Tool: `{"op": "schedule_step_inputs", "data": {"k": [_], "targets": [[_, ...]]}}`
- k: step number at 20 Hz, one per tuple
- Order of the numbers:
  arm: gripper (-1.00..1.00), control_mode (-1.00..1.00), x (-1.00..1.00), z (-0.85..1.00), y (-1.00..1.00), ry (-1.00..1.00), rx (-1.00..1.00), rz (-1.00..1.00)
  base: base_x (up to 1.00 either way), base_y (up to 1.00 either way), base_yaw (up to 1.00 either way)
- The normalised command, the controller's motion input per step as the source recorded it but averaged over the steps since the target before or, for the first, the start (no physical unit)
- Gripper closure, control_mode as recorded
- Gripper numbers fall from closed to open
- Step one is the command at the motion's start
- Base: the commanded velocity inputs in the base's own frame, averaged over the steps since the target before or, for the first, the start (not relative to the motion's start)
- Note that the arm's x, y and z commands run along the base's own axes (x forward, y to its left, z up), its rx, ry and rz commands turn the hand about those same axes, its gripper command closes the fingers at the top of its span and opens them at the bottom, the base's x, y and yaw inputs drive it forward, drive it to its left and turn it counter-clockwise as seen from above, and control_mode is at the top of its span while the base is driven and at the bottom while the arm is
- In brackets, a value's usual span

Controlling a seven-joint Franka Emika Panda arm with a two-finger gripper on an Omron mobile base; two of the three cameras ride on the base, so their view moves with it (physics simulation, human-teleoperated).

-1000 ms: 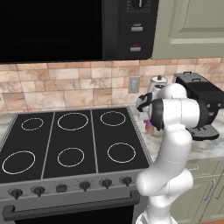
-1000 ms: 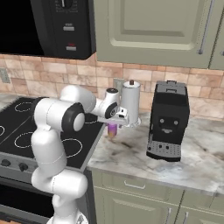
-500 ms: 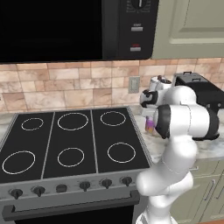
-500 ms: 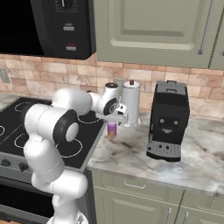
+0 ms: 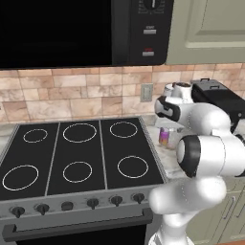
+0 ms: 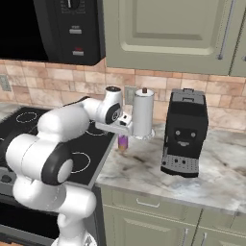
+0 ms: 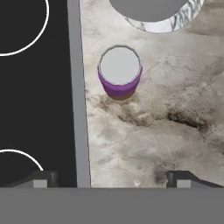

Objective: Four empty soda cans are scattered around the kitchen. Gather all the cans and cluster them next to the stove for recycling.

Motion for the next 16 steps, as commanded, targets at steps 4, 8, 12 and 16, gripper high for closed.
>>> {"op": "schedule_step_inputs", "data": {"k": [4,8,12,16], "targets": [[-1.0,-1.0,-0.69,0.12,0.3,0.04,0.0,-0.05,0.0,0.0,0.0],[-1.0,-1.0,-0.71,0.0,0.14,0.02,0.0,-0.05,0.0,0.0,0.0],[-1.0,-1.0,-0.43,0.0,0.02,0.07,0.0,-0.06,0.0,0.0,0.0],[-1.0,-1.0,-0.35,-0.01,0.0,0.04,0.0,-0.04,0.0,0.0,0.0]]}}
